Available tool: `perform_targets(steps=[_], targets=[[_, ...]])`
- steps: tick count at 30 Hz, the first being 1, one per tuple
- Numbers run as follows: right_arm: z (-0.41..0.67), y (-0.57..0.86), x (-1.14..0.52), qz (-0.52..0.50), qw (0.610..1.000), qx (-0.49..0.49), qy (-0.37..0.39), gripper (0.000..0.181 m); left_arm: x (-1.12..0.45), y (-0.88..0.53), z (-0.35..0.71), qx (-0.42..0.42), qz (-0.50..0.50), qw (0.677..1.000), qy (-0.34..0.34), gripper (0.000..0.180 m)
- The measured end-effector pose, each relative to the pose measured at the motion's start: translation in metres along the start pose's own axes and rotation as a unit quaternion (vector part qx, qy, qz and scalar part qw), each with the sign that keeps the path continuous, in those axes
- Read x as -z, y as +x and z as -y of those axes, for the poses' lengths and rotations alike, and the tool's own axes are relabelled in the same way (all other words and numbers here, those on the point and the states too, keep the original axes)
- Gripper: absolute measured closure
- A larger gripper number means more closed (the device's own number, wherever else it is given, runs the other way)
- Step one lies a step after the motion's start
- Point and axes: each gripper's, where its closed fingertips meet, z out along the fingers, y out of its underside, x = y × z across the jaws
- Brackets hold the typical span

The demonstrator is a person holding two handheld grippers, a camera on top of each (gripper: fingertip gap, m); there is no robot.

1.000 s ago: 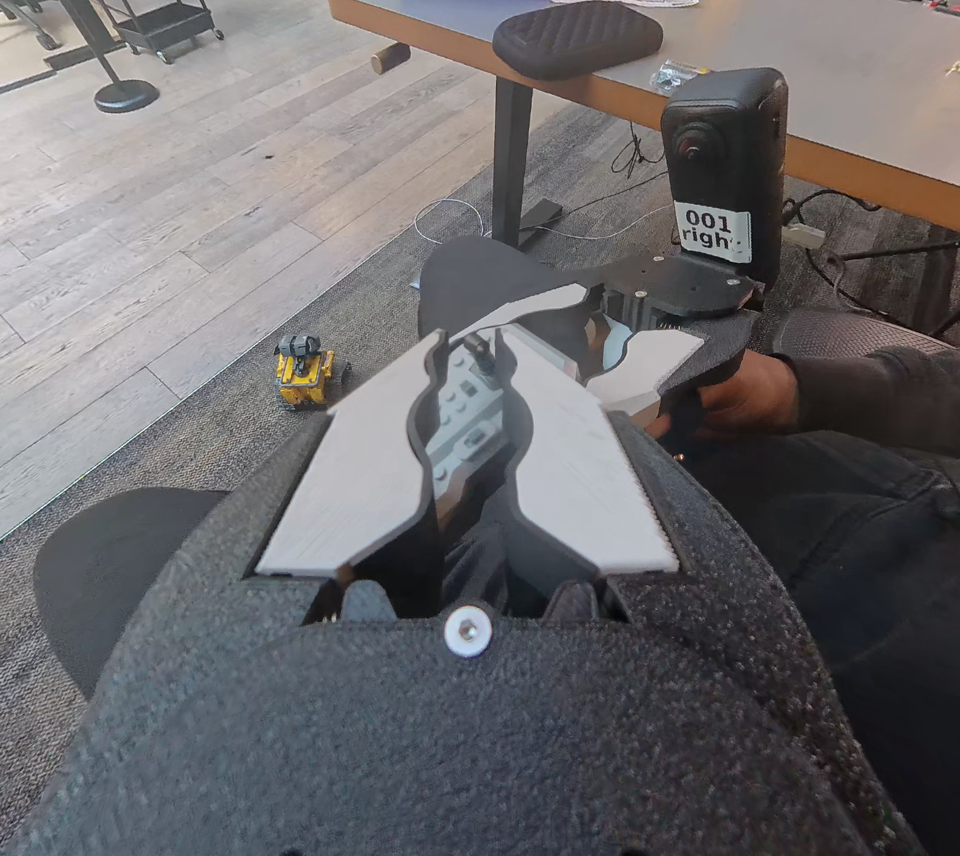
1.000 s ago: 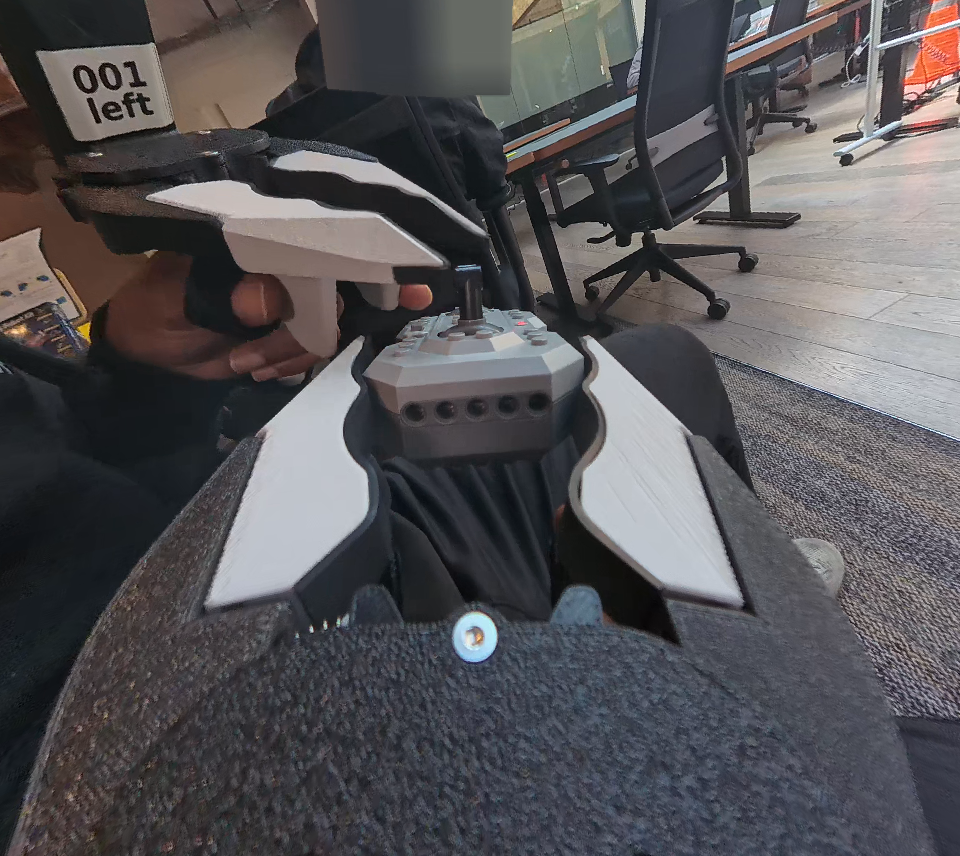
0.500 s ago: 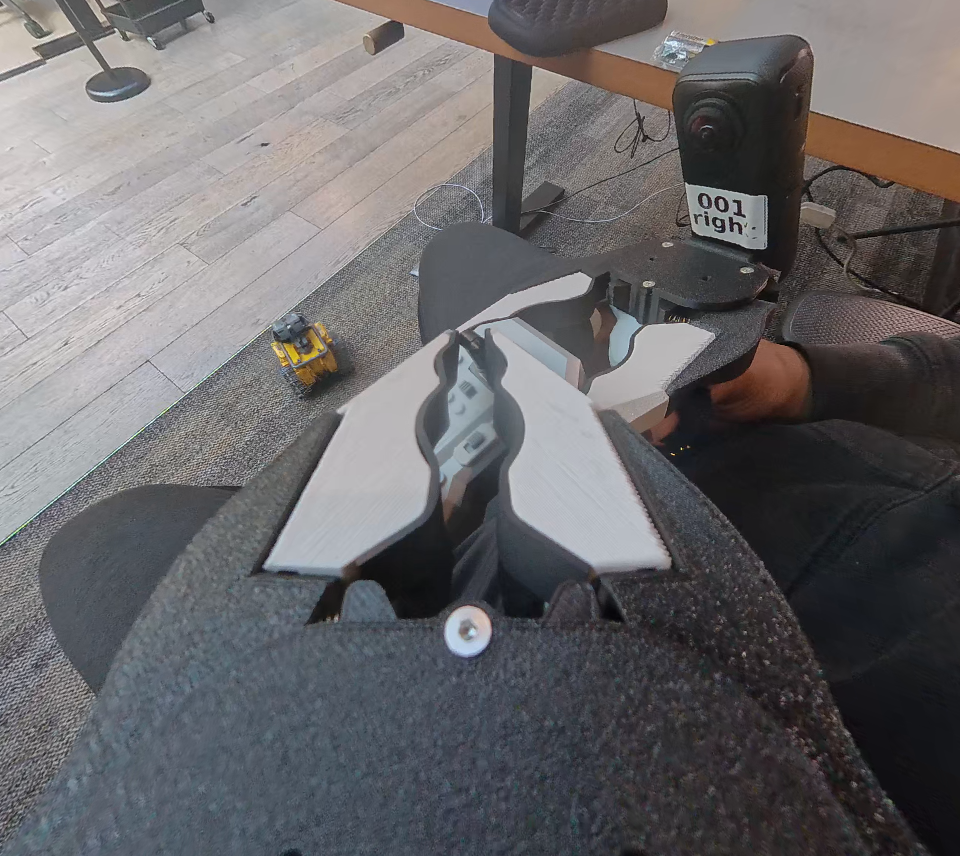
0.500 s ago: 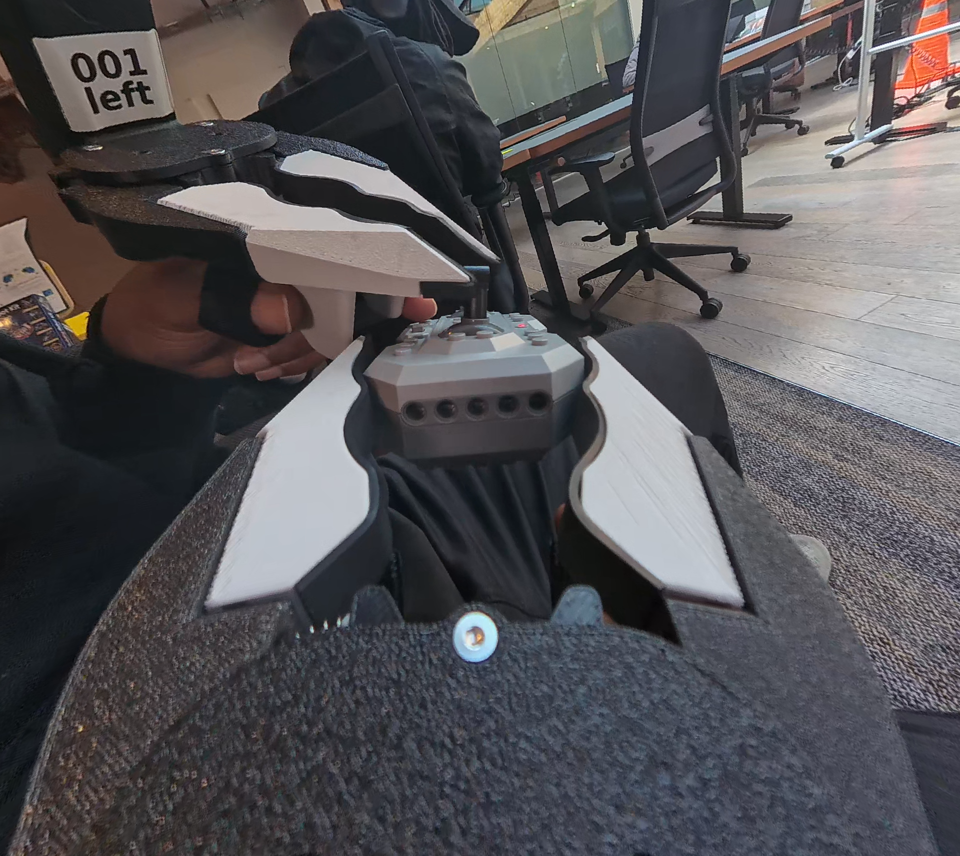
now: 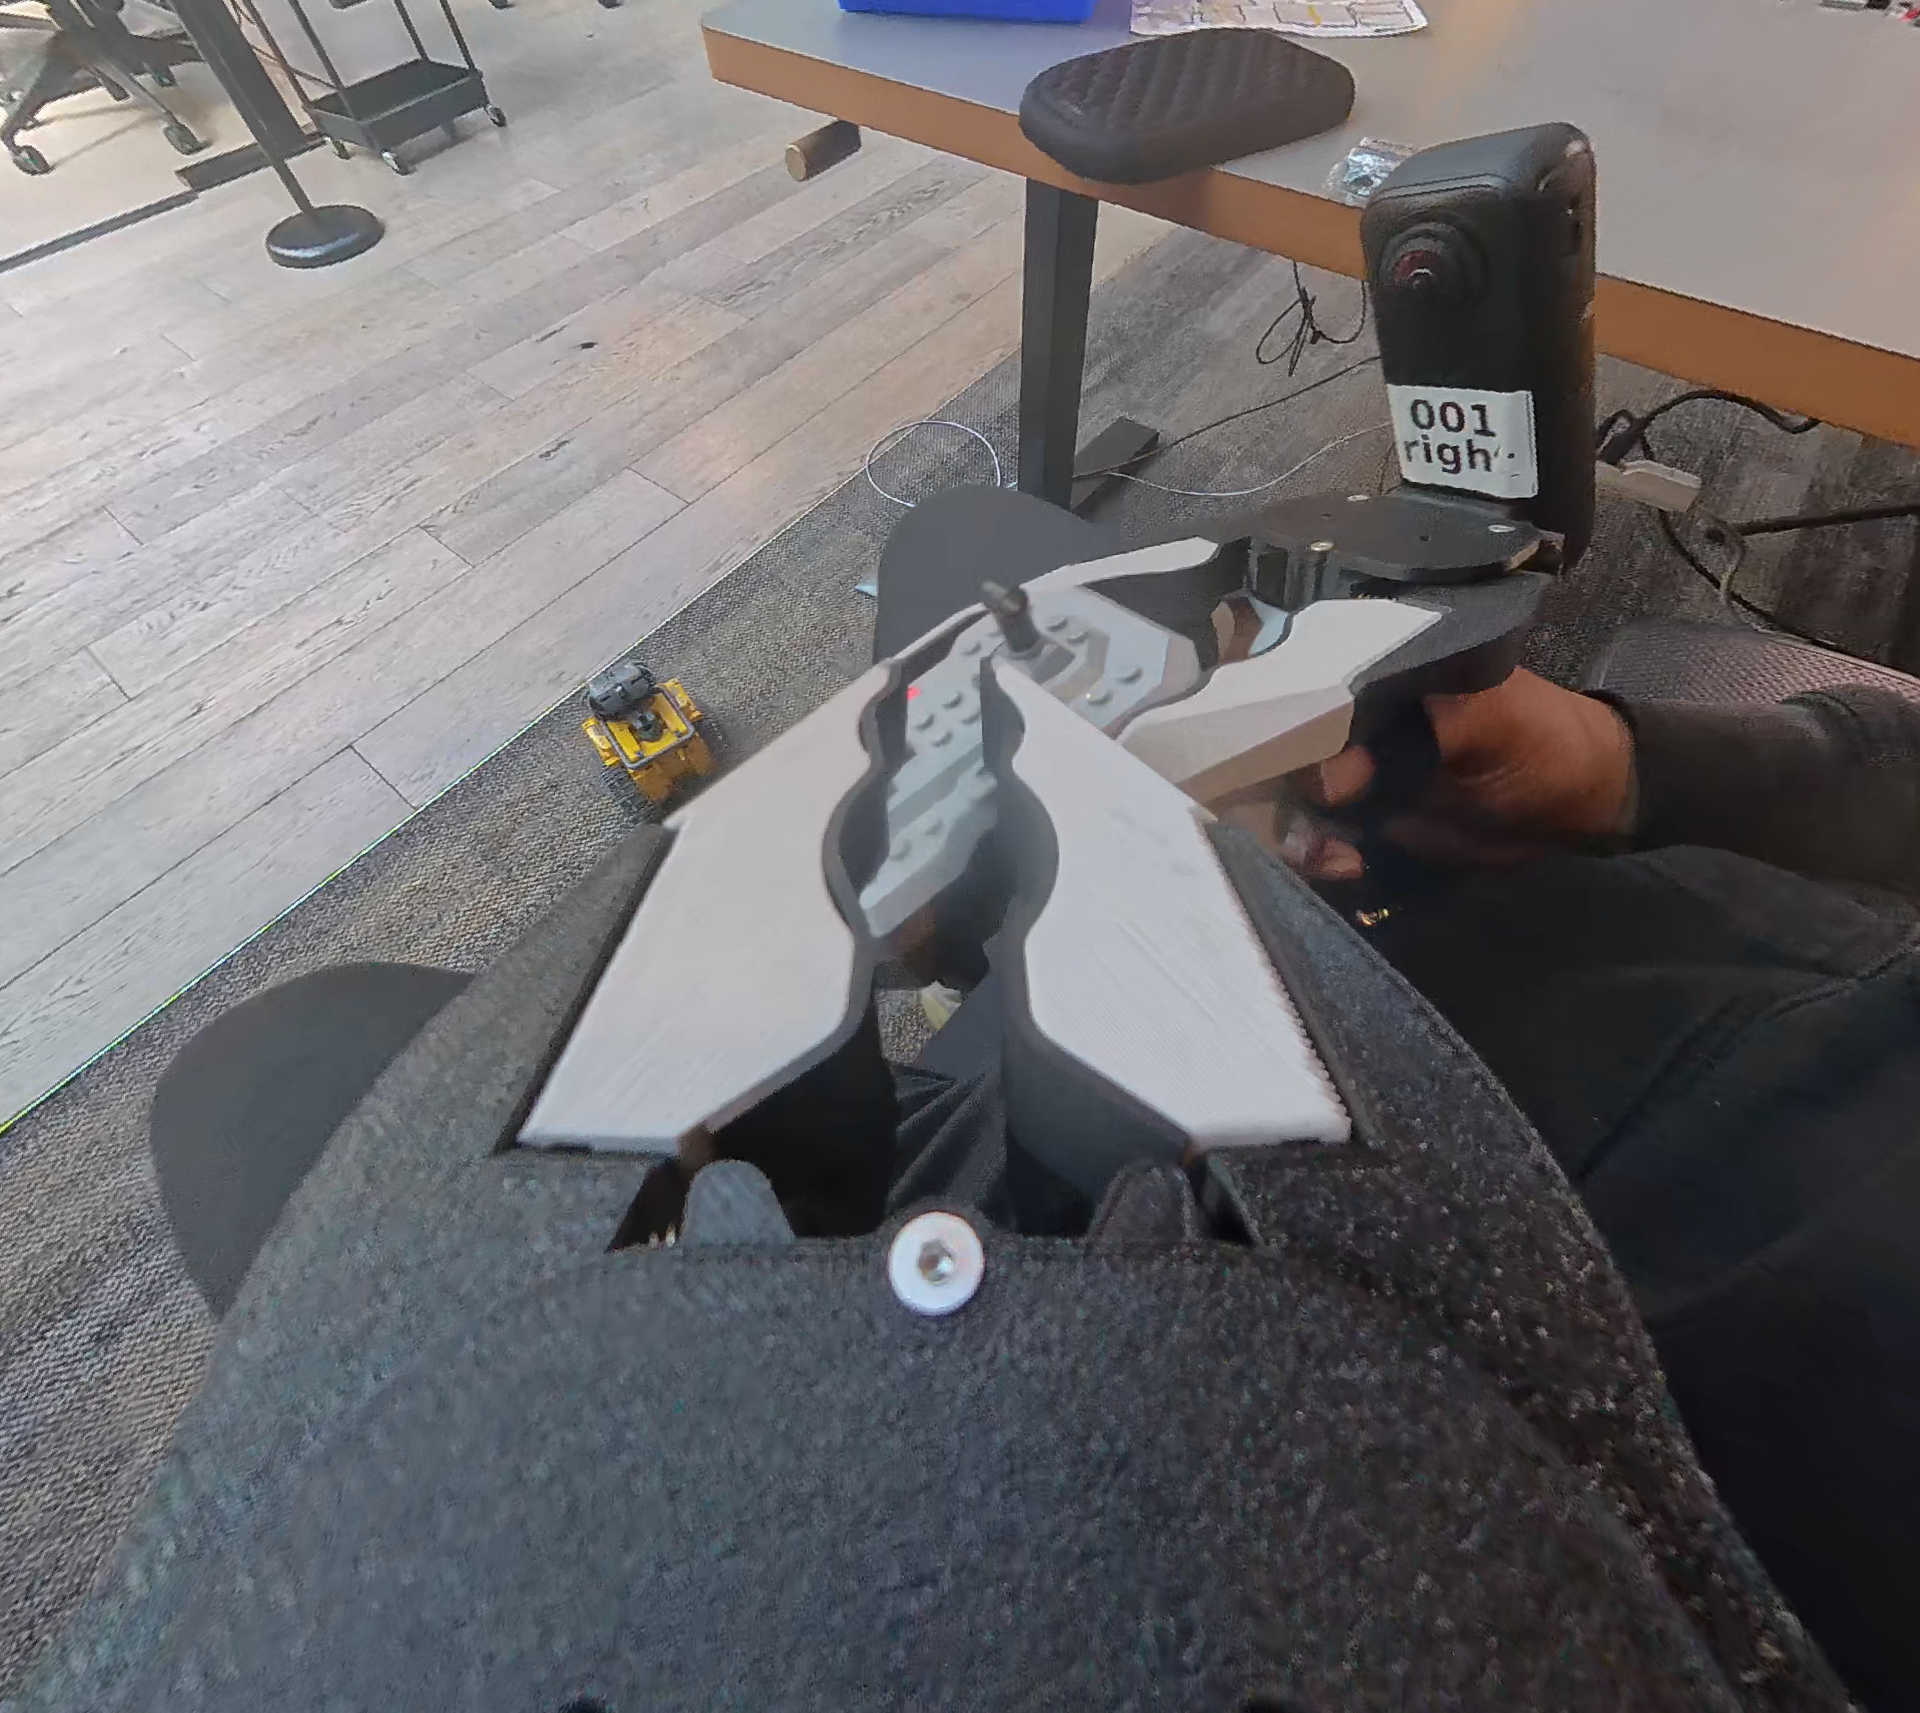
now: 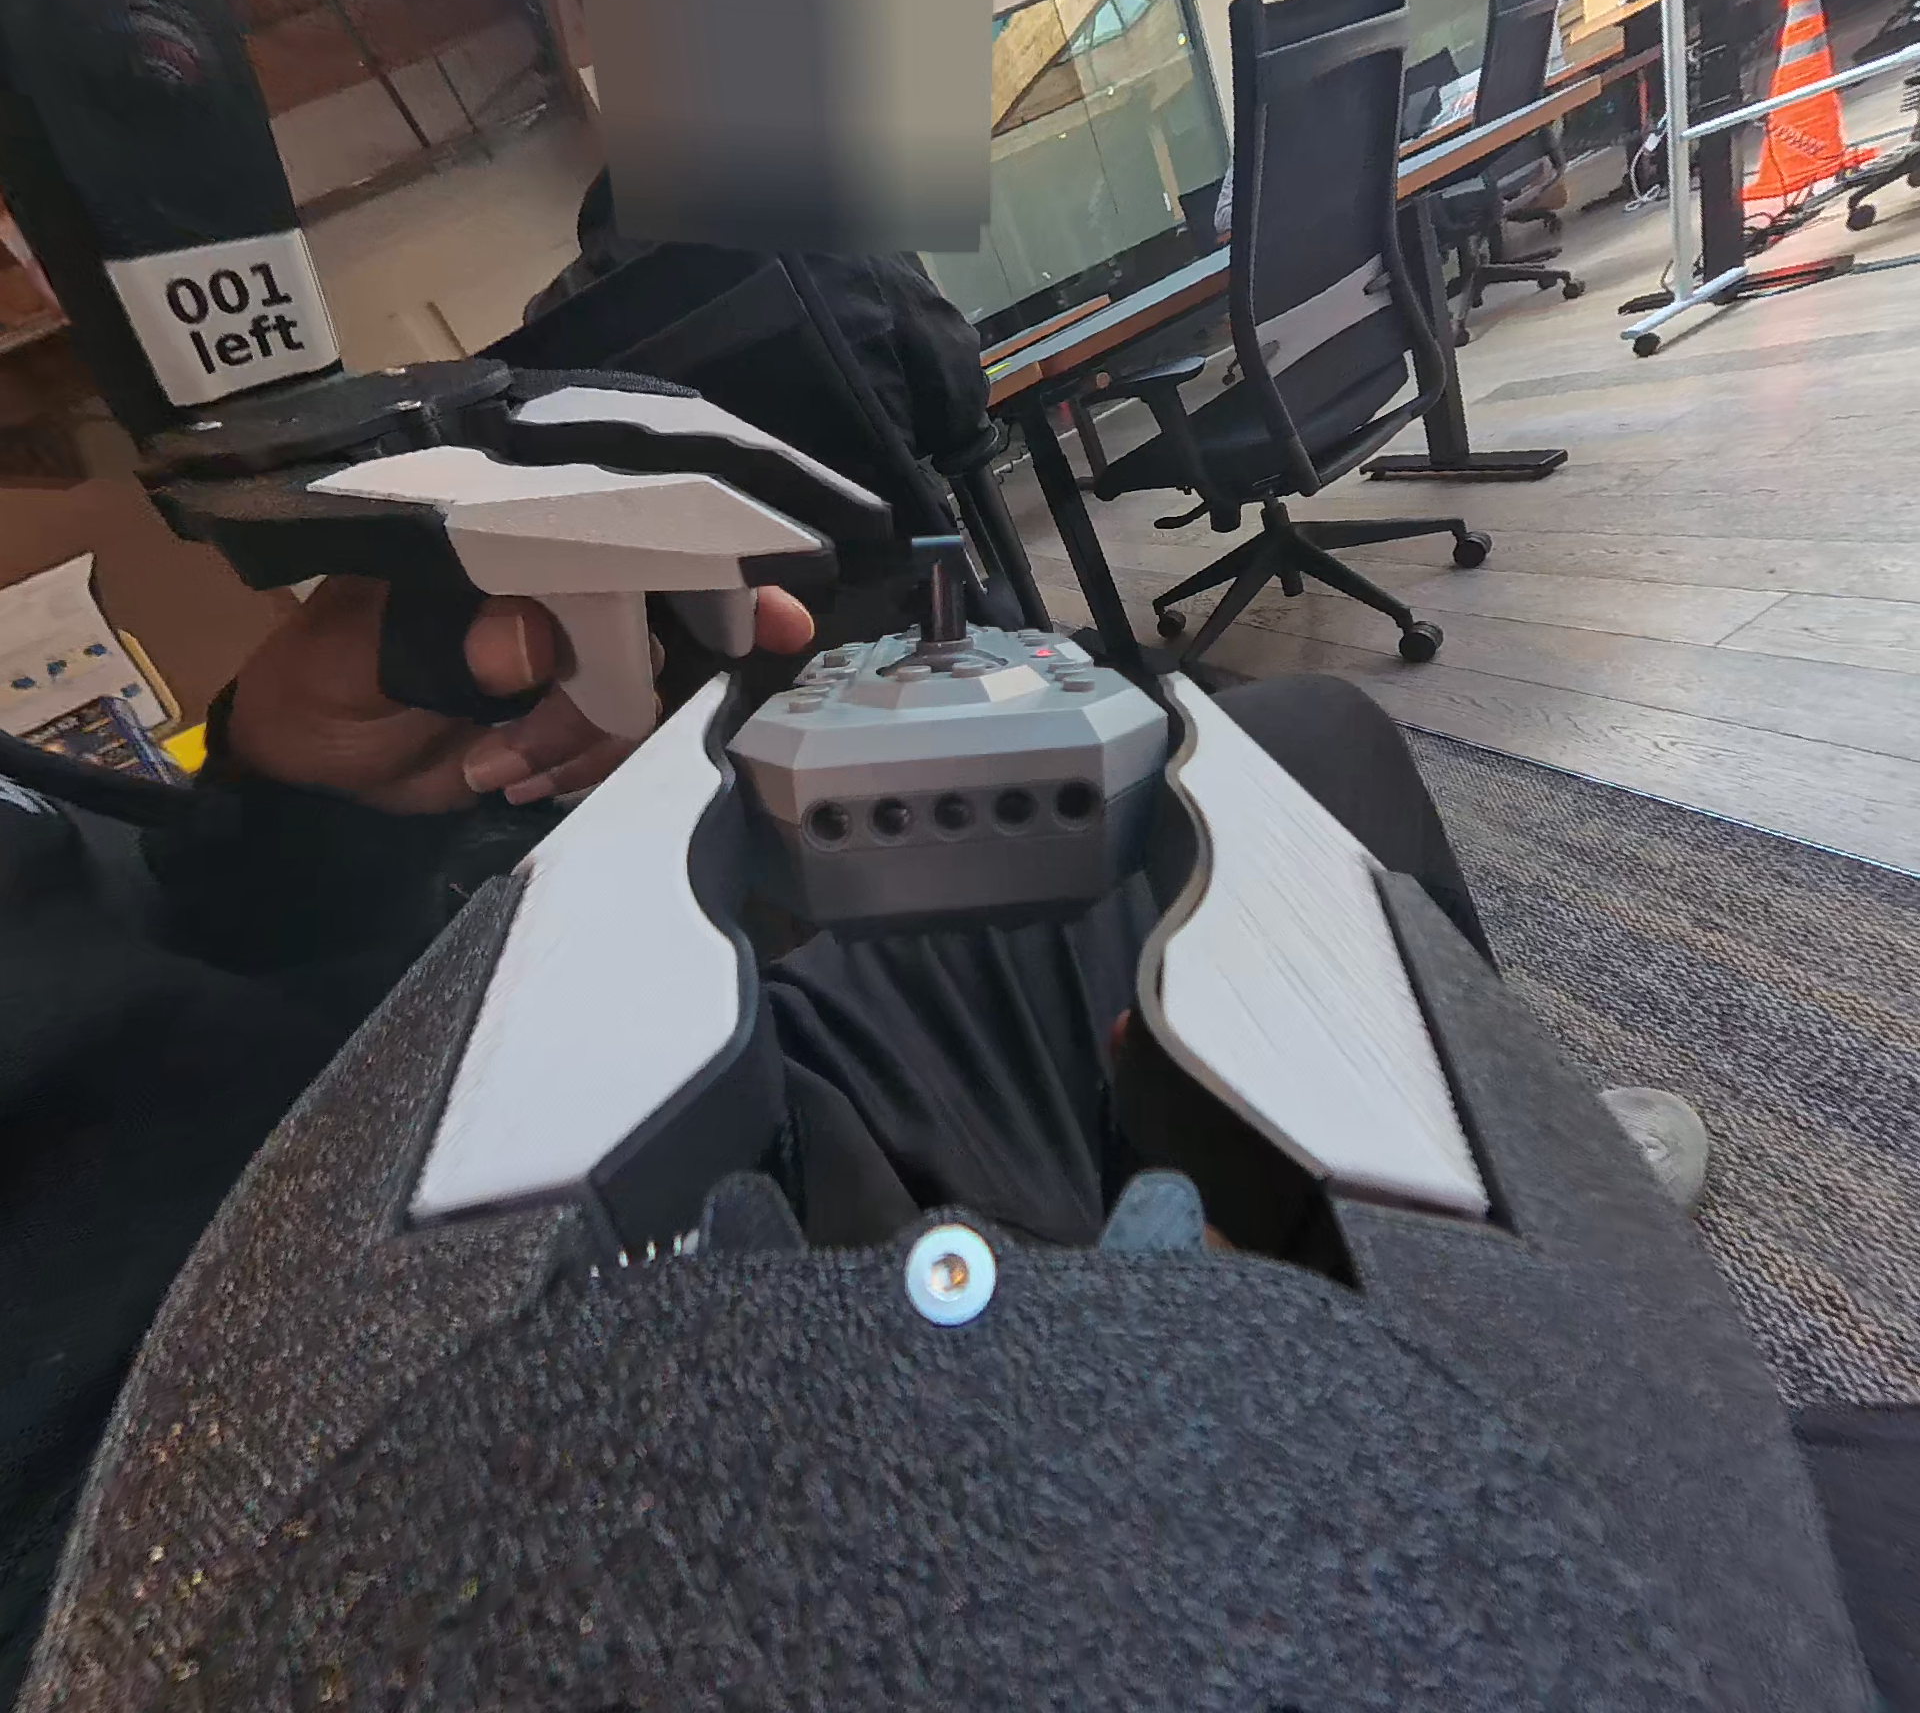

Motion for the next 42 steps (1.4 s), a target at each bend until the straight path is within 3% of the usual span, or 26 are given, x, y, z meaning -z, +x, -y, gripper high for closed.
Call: perform_targets(steps=[5, 10, 16, 42], targets=[[0.003, 0.001, 0.003, -0.003, 1.0, 0.002, 0.006, 0.105, 0.001, -0.013, -0.007, 0.017, 0.012, 1.0, -0.003, 0.164], [0.005, -0.001, 0.004, 0.002, 1.0, 0.005, 0.009, 0.105, 0.002, -0.02, -0.007, 0.014, 0.029, 0.999, -0.004, 0.18], [0.004, -0.001, 0.003, 0.001, 1.0, 0.008, 0.008, 0.105, 0.003, -0.02, -0.007, 0.013, 0.03, 0.999, -0.006, 0.166], [0.005, -0.004, 0.003, 0.005, 1.0, 0.013, 0.007, 0.105, -0.003, -0.022, -0.014, 0.021, 0.026, 0.999, -0.018, 0.171]])
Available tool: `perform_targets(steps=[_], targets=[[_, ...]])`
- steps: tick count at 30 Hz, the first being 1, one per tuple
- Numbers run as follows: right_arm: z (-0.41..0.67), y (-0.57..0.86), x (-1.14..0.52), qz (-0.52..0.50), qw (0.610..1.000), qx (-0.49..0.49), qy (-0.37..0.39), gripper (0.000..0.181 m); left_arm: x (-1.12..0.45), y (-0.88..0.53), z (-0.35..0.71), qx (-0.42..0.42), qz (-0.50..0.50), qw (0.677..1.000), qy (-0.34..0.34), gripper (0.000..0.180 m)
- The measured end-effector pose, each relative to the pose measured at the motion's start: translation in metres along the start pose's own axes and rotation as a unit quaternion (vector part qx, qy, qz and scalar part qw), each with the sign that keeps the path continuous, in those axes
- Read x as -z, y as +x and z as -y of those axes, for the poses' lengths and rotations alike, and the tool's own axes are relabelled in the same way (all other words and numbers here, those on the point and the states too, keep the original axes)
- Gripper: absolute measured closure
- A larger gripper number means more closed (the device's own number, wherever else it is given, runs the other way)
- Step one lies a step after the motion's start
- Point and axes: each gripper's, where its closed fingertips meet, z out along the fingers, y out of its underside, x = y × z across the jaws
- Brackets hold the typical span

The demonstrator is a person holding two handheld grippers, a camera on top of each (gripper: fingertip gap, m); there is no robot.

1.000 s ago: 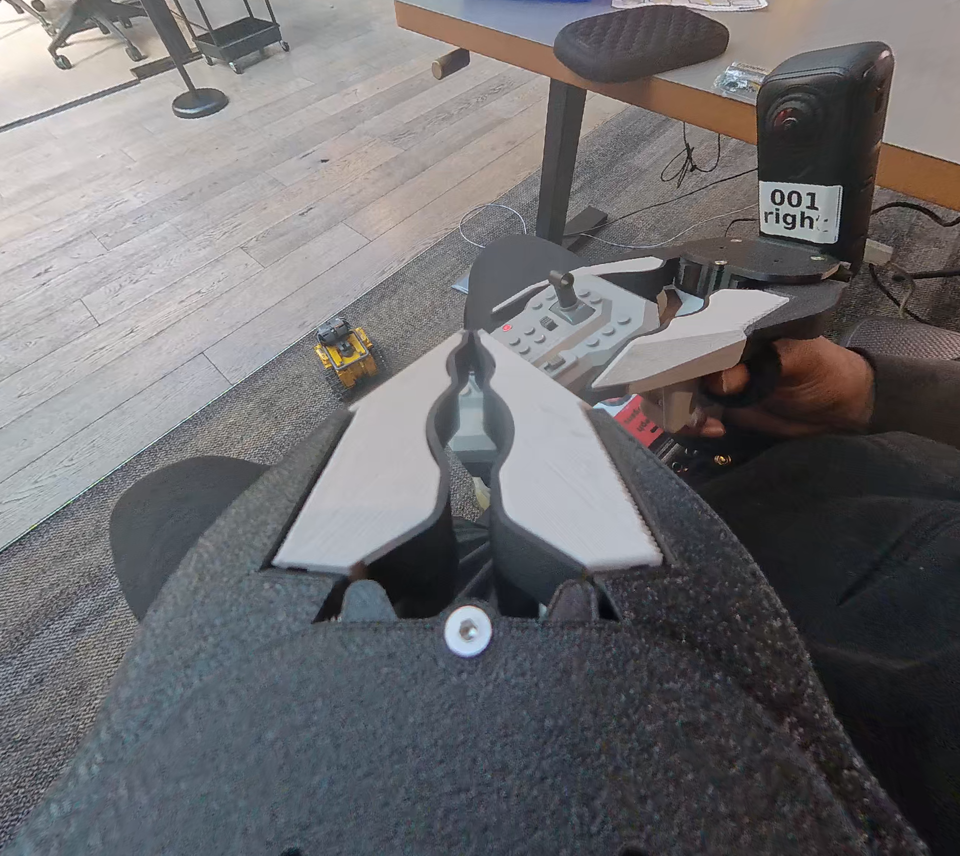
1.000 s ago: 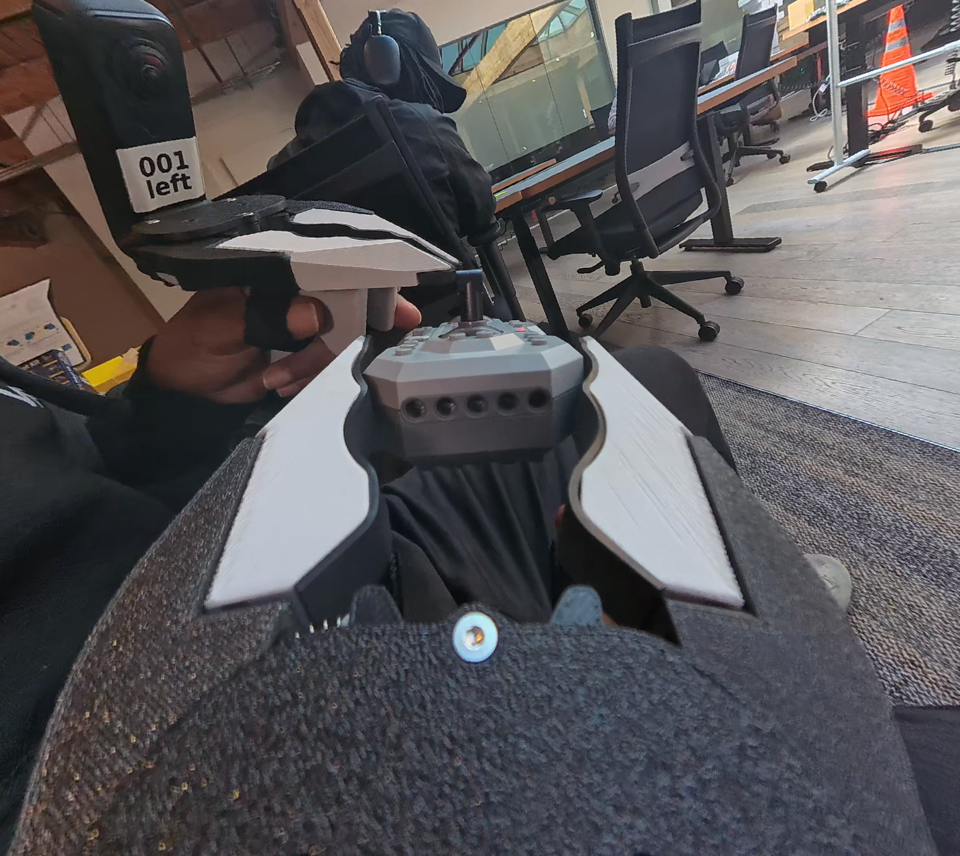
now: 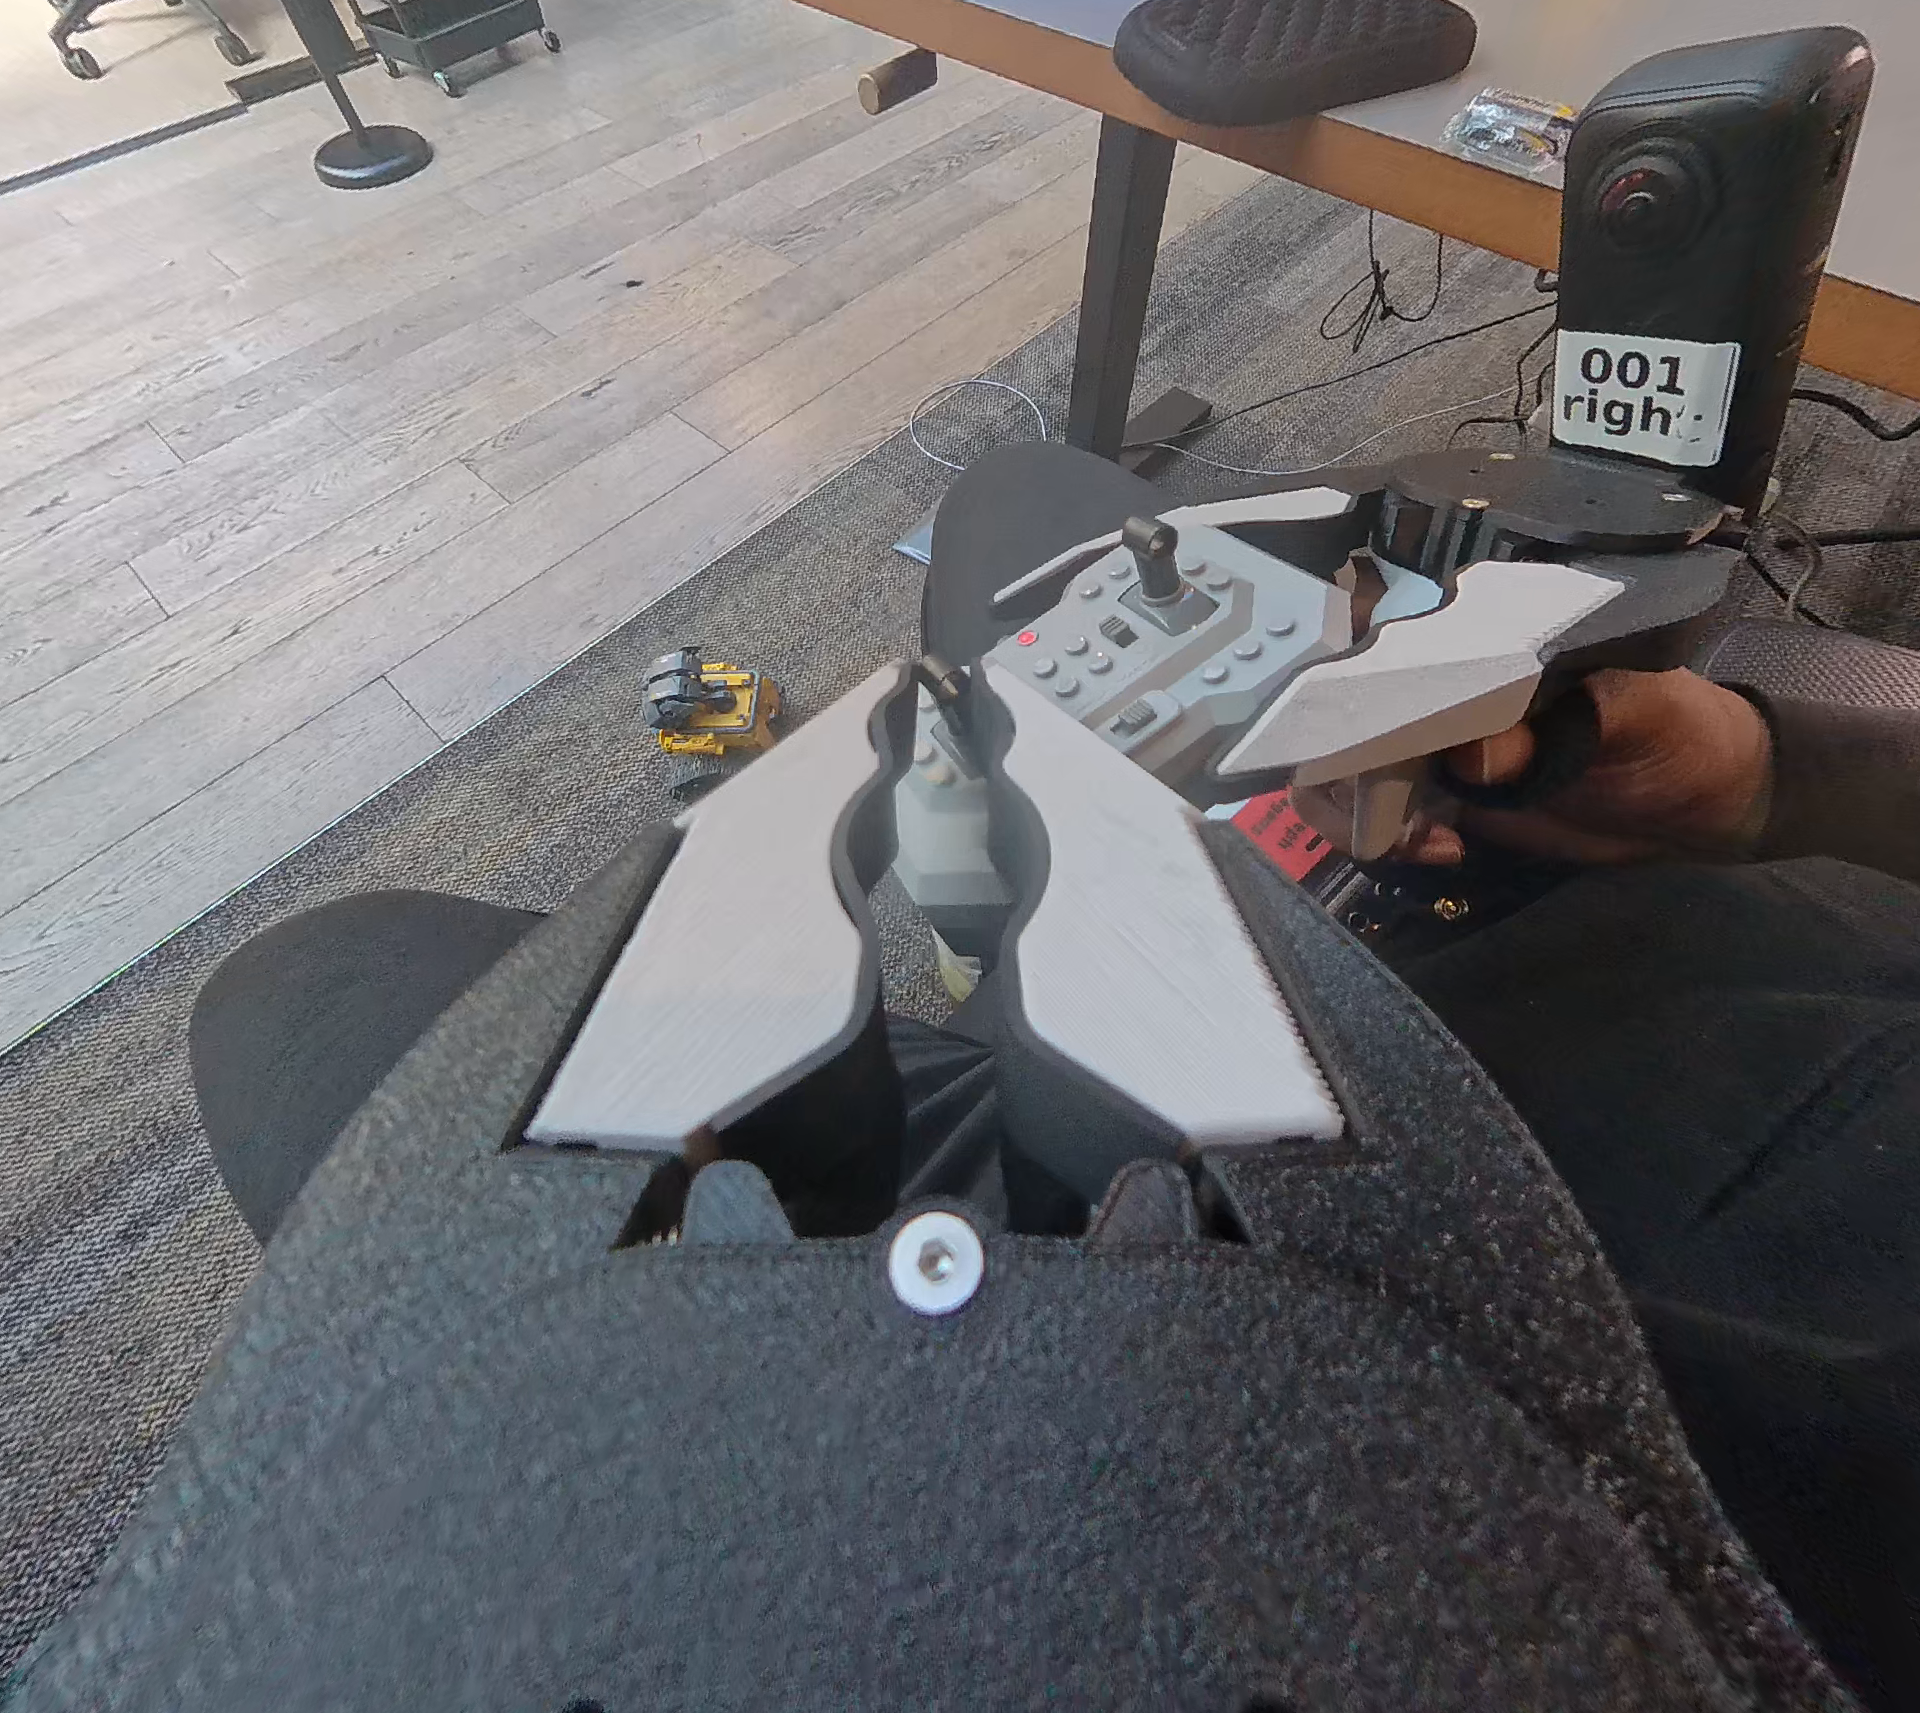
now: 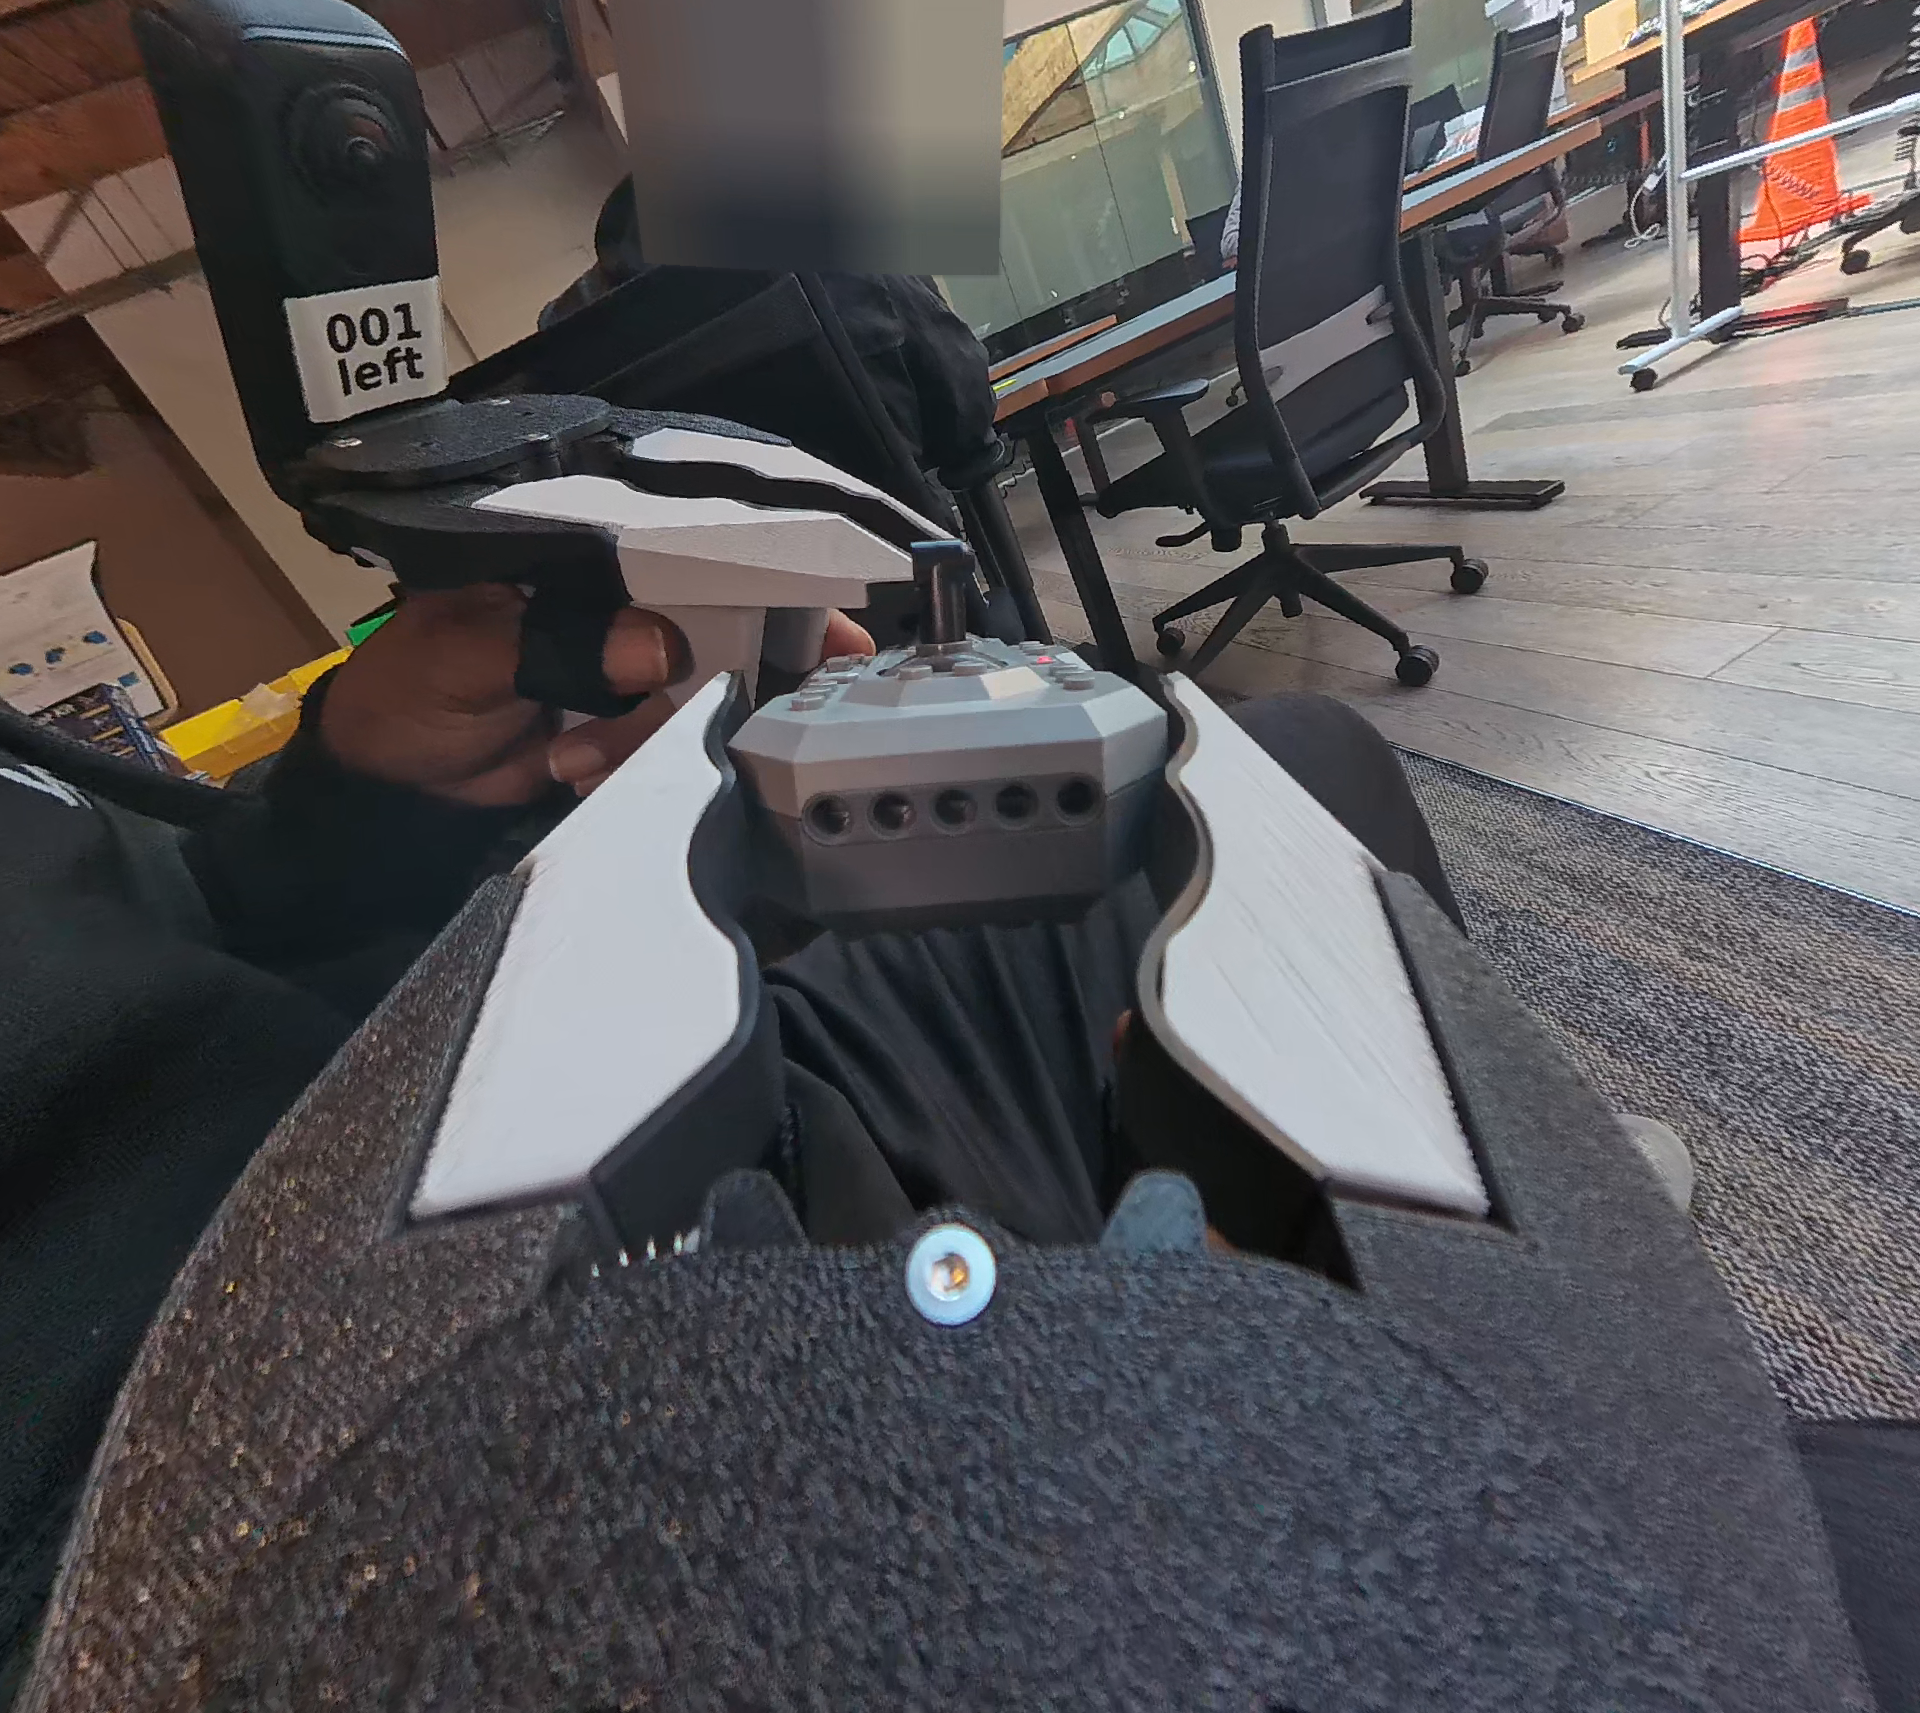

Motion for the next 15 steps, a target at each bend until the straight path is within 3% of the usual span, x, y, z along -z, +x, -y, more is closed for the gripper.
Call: perform_targets(steps=[8, 15], targets=[[-0.001, -0.002, -0.001, 0.002, 1.0, 0.005, -0.003, 0.106, 0.001, -0.001, 0.0, 0.008, -0.008, 1.0, 0.001, 0.171], [-0.003, 0.004, -0.001, -0.011, 1.0, -0.001, -0.009, 0.105, 0.01, 0.021, 0.021, -0.011, -0.042, 0.998, 0.042, 0.166]])
